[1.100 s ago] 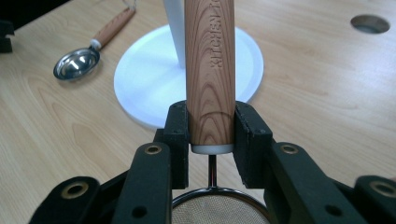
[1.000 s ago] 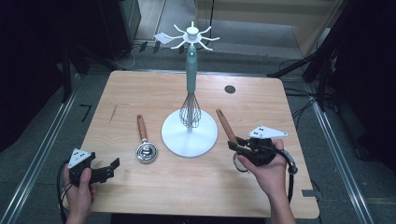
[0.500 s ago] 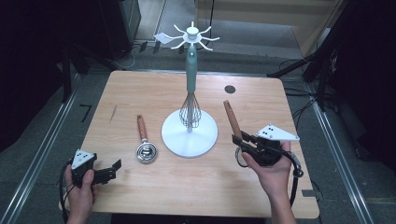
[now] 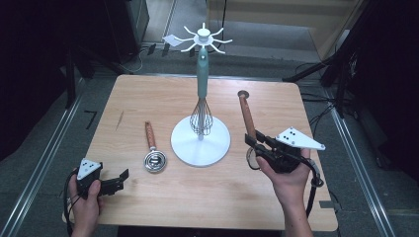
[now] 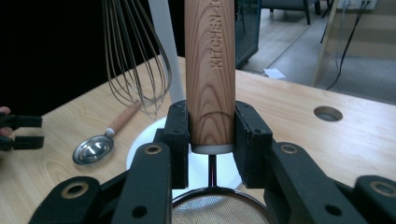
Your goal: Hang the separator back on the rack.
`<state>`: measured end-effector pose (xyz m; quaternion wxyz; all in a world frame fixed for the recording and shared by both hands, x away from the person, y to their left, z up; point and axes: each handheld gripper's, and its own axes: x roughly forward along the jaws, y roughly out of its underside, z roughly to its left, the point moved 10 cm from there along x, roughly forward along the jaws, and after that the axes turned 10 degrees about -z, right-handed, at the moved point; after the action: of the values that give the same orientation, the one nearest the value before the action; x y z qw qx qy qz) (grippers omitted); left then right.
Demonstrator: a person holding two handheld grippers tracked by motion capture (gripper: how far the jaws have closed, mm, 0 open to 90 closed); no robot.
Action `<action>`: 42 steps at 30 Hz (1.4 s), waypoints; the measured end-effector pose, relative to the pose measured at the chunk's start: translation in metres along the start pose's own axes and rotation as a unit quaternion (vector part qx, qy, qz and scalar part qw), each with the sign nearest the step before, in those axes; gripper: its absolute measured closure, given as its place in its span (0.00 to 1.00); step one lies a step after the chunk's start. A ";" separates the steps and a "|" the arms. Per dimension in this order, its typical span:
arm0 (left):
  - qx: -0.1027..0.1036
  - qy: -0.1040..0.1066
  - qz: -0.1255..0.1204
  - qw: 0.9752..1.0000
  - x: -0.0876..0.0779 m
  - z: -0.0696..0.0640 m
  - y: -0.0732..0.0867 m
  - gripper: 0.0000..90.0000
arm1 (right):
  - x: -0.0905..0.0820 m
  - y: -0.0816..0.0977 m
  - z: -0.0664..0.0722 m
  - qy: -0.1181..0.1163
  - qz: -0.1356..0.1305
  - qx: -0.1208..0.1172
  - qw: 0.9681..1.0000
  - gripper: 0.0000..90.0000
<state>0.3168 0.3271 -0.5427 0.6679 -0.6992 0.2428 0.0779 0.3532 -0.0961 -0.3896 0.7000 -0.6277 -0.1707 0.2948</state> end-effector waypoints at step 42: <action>-0.010 -0.005 -0.010 1.000 -0.001 0.003 -0.002 0.00 | 0.031 -0.074 0.045 -0.013 -0.092 -0.034 0.995 0.79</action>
<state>0.3172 0.3302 -0.5411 0.6631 -0.7078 0.2312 0.0773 0.3644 -0.0449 -0.3142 0.7001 -0.6290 -0.2469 0.2309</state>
